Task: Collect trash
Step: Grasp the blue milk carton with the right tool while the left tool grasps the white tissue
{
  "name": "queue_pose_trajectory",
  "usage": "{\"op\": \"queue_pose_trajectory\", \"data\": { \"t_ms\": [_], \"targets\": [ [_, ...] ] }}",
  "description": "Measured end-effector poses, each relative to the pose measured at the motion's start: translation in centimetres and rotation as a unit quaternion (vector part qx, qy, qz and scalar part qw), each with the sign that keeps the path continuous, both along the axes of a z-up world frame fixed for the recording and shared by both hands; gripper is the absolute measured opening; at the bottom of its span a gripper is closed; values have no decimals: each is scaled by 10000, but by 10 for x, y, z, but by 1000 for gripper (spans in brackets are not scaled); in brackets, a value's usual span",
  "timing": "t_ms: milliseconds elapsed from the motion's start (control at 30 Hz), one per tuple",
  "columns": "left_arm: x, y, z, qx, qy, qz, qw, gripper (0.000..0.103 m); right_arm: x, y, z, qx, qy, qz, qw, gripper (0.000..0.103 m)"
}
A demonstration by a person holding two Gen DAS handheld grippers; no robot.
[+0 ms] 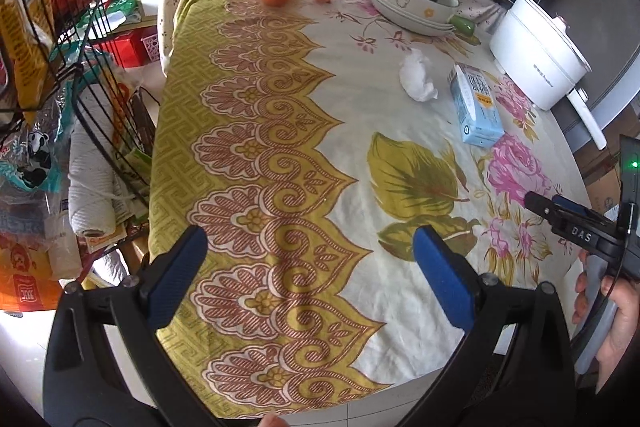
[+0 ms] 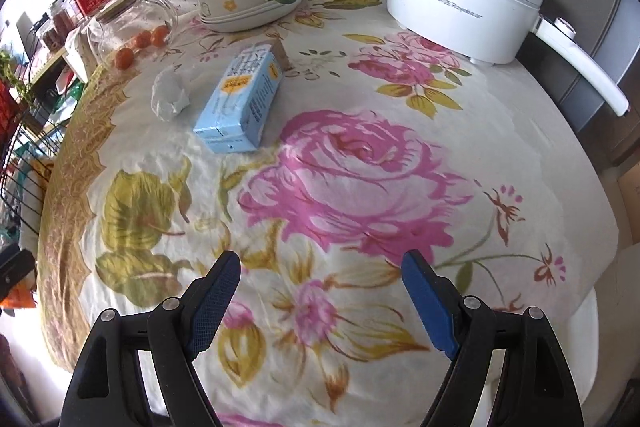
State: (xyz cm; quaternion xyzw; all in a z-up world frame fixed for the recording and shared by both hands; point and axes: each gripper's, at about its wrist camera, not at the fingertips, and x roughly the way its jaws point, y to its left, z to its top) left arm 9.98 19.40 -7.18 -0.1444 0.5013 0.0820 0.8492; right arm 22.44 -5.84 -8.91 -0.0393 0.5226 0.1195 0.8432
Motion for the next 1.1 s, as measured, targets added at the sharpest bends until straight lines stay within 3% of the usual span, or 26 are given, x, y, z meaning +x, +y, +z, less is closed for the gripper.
{"op": "queue_pose_trajectory", "data": {
  "t_ms": [233, 533, 600, 633, 667, 933, 1100],
  "targets": [
    [3, 13, 5, 181, -70, 98, 9998, 102, 33, 57, -13, 73, -198, 139, 9997, 84],
    [6, 27, -3, 198, 27, 241, 9995, 102, 65, 78, -24, -120, -353, -19, 9993, 84],
    [7, 26, -4, 208, 38, 227, 9995, 102, 68, 78, -24, -180, -400, 6, 9990, 76],
    [7, 25, -4, 213, 40, 220, 9995, 102, 69, 77, -24, -191, -378, 40, 9991, 60],
    [8, 24, -4, 217, 44, 213, 9995, 102, 70, 76, -25, -171, -326, 77, 9993, 52],
    [17, 11, -8, 136, 38, 54, 9999, 102, 49, 46, -6, -235, -379, 372, 9983, 52],
    [37, -5, -15, 395, -126, -238, 9989, 102, 24, 6, 20, -202, -479, 459, 9976, 51]
  ]
}}
